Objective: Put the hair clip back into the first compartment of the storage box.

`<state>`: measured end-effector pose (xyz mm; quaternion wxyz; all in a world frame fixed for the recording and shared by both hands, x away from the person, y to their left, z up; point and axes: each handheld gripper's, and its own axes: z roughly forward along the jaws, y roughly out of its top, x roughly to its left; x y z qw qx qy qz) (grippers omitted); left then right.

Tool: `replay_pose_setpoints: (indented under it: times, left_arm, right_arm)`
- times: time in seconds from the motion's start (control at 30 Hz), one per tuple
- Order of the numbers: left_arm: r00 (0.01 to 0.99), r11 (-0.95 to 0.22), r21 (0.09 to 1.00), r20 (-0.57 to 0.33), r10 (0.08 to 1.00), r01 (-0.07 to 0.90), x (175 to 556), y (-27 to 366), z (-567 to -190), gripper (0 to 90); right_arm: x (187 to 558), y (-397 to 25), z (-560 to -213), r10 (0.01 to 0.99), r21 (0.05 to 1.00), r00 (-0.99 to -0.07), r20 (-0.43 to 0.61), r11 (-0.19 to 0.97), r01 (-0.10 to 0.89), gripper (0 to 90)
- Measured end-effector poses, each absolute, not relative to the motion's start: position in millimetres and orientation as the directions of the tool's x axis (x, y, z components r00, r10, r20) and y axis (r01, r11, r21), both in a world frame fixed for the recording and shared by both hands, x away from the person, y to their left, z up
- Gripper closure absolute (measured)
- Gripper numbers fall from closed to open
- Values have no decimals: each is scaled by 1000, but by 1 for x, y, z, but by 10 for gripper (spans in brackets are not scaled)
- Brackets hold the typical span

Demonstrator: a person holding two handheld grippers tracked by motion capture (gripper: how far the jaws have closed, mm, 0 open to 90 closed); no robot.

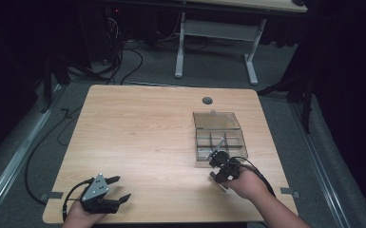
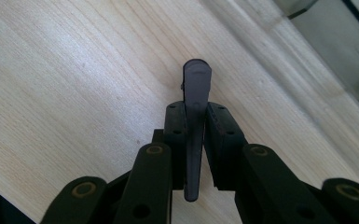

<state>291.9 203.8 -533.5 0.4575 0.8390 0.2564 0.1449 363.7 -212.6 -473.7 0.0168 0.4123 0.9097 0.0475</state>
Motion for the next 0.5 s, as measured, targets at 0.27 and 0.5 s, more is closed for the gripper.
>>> replay_pose_setpoints:
  times: [0.27, 0.5]
  left_arm:
    - [826, -450, 842, 8, 563, 298, 292, 204, -534, 250]
    - [826, -451, 841, 11, 563, 297, 292, 204, -533, 250]
  right_arm:
    - [365, -218, -467, 753, 106, -657, 10, 653, 750, 794]
    - [368, -226, -461, 761, 104, -648, 12, 644, 758, 793]
